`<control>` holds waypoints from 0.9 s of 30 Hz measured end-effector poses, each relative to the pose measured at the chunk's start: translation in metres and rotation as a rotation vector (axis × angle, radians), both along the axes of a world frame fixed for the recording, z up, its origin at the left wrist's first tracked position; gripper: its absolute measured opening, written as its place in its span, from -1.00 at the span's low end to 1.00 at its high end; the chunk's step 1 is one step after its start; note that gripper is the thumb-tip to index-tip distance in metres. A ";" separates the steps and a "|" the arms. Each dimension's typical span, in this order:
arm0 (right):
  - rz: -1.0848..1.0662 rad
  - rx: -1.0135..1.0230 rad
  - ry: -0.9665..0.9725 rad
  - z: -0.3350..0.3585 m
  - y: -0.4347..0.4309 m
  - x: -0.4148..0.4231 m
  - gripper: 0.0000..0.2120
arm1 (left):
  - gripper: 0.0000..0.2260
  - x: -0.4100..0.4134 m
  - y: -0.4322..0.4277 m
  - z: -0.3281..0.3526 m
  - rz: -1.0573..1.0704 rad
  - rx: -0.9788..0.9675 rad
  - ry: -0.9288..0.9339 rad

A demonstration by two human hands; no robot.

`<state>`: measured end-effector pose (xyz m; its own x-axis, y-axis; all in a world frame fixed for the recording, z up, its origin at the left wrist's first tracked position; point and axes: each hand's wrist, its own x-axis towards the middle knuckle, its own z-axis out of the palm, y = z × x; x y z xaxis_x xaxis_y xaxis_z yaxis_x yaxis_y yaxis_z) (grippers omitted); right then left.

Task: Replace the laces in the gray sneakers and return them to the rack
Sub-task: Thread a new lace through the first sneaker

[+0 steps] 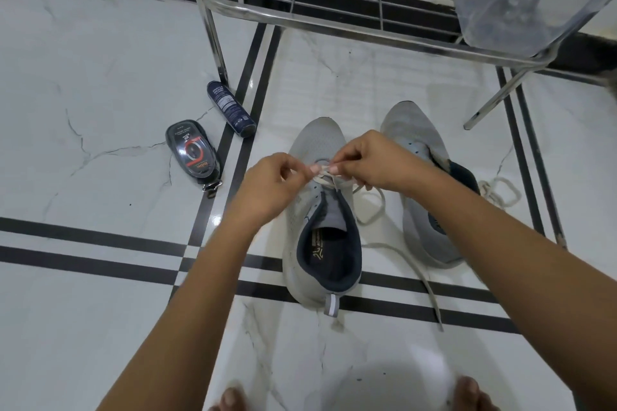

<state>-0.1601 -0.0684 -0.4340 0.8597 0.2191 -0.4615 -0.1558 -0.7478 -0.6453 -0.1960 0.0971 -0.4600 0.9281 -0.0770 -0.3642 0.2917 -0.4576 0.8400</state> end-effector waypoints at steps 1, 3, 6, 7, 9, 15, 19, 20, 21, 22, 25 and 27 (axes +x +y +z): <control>-0.023 -0.020 -0.018 -0.004 -0.001 -0.002 -0.90 | -0.67 -0.008 -0.006 -0.006 -0.051 0.100 -0.011; -0.107 0.005 -0.041 -0.013 0.001 -0.006 -0.92 | -0.53 -0.025 -0.021 -0.024 -0.153 0.262 -0.075; -0.247 0.093 -0.032 -0.023 0.005 -0.011 -0.92 | -0.65 -0.039 -0.031 -0.035 0.024 0.240 -0.213; -0.283 0.108 -0.031 -0.026 0.006 -0.013 -0.92 | -0.70 -0.040 -0.030 -0.036 0.141 0.155 -0.204; -0.317 0.088 -0.041 -0.029 0.008 -0.016 -0.95 | -0.75 -0.038 -0.029 -0.037 0.333 -0.036 -0.117; -0.338 0.025 -0.096 -0.039 0.020 -0.024 -0.92 | -0.84 -0.032 -0.028 -0.040 0.454 -0.233 0.001; -0.396 0.038 -0.125 -0.045 0.028 -0.027 -0.88 | -0.83 -0.033 -0.028 -0.039 0.448 -0.242 -0.020; -0.393 0.038 -0.125 -0.045 0.029 -0.028 -0.88 | -0.84 -0.034 -0.028 -0.040 0.445 -0.238 -0.018; -0.381 0.037 -0.120 -0.046 0.031 -0.029 -0.87 | -0.85 -0.033 -0.026 -0.042 0.445 -0.244 -0.007; -0.355 0.032 -0.121 -0.046 0.032 -0.030 -0.86 | -0.84 -0.032 -0.024 -0.044 0.453 -0.277 0.012; -0.251 -0.081 -0.214 -0.047 0.032 -0.035 -0.81 | -0.90 -0.025 -0.016 -0.049 0.481 -0.459 0.094; -0.230 -0.163 -0.309 -0.046 0.032 -0.041 -0.77 | -0.90 -0.018 -0.010 -0.054 0.417 -0.390 0.065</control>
